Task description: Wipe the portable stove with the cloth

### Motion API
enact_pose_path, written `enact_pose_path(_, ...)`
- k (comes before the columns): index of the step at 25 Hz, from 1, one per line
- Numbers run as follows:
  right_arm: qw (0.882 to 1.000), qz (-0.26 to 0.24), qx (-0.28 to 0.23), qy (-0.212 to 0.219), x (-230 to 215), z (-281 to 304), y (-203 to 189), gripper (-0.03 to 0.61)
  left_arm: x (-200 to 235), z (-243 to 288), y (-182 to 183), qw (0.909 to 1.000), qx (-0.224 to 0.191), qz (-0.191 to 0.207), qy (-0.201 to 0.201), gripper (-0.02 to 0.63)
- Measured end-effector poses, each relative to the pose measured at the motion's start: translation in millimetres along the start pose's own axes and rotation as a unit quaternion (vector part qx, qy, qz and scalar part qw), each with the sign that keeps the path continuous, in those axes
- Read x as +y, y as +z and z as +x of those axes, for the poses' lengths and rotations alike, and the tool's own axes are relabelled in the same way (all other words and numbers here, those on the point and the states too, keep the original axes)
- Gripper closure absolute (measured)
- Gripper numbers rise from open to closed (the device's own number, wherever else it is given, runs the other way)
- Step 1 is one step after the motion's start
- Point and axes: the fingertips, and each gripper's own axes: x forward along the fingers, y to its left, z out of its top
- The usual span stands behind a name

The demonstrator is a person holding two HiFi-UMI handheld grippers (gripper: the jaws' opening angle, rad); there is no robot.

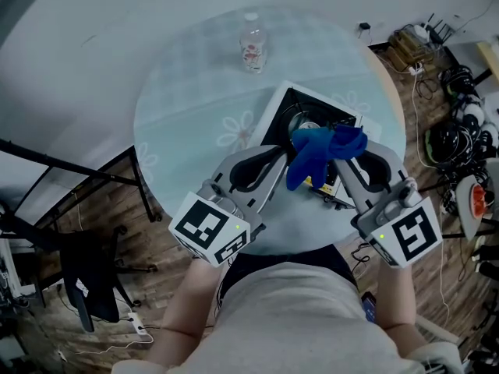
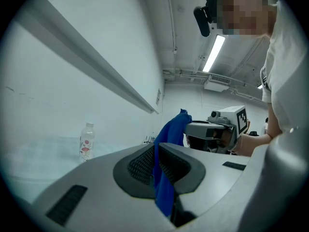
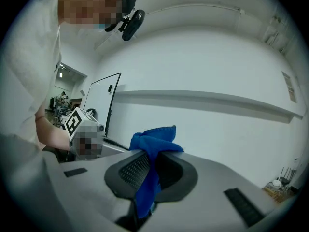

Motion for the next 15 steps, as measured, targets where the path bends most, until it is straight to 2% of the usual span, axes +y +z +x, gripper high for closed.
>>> enact_pose_path(15,1.000,0.019,0.010,-0.004,16.2,2.0,-6.4,0.534,-5.3,-3.8,-9.1,0.9997,0.020,-0.008,-0.011,0.574)
